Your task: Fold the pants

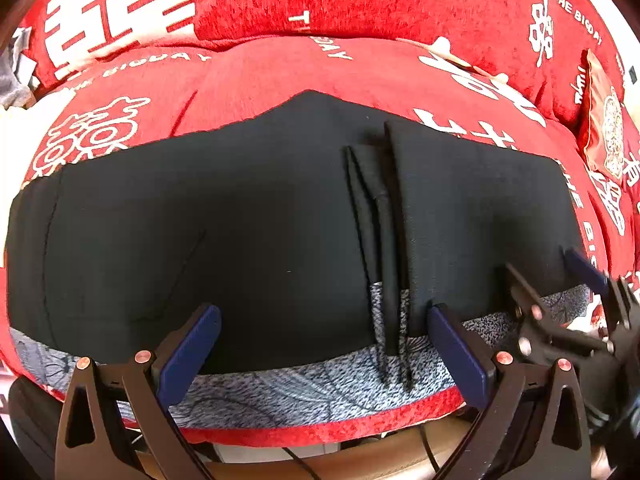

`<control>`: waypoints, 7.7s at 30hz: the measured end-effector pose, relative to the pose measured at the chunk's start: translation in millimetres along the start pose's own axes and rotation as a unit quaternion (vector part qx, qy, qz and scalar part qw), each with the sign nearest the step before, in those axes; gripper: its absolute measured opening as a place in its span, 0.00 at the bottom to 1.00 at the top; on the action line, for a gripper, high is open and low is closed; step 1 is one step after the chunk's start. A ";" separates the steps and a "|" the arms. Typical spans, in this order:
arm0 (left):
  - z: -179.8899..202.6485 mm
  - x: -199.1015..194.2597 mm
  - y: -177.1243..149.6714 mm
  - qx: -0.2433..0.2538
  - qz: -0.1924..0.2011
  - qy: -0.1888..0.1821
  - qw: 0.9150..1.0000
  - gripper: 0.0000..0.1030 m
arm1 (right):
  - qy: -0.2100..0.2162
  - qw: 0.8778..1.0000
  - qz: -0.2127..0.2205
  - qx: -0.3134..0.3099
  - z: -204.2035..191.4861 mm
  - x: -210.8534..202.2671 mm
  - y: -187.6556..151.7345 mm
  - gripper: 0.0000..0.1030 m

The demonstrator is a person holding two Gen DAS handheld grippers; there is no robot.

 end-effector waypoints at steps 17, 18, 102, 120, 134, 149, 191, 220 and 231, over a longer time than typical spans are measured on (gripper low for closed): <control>-137.7 -25.0 -30.2 -0.121 0.002 0.109 0.987 1.00 | 0.071 0.996 -0.051 -0.011 -84.0 4.6 10.3 0.95; -145.7 -25.1 -34.5 -0.129 -0.001 0.112 0.985 1.00 | 0.065 0.996 -0.054 -0.016 -89.7 3.8 9.4 0.95; -216.1 -25.8 -19.9 -0.023 -0.017 -0.049 0.998 0.47 | 0.167 0.951 -0.113 -0.234 -211.8 40.6 4.7 0.57; -81.8 -117.3 59.8 0.122 0.059 -0.012 0.991 0.43 | 0.107 0.990 -0.053 -0.071 -34.4 -6.5 2.8 0.75; 81.6 -90.0 109.0 0.240 0.009 -0.014 0.971 0.34 | 0.045 0.998 -0.035 0.003 71.1 -19.1 17.1 0.76; 181.3 58.4 141.2 0.241 -0.143 -0.017 0.960 0.72 | 0.106 0.992 -0.056 0.050 134.2 -5.0 -14.7 0.76; 1.0 8.0 72.9 0.048 0.019 0.021 0.998 0.99 | 0.173 0.978 -0.025 0.110 149.3 -38.9 16.2 0.14; 2.8 41.4 102.1 0.037 -0.009 0.025 0.999 1.00 | 0.147 0.986 -0.033 0.072 109.2 27.1 93.2 0.10; -27.6 22.0 120.7 -0.031 0.015 0.031 0.999 0.99 | 0.088 0.993 0.060 0.050 89.0 -32.3 103.5 0.76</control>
Point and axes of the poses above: each gripper's, at about its wrist camera, not at the fingertips, and x roughly the way its jaws point, z to its right, y to its top, the point moved 1 cm from there along x, roughly the way its jaws point, and after that the axes turned 12 degrees about x, right-handed, at the moved point
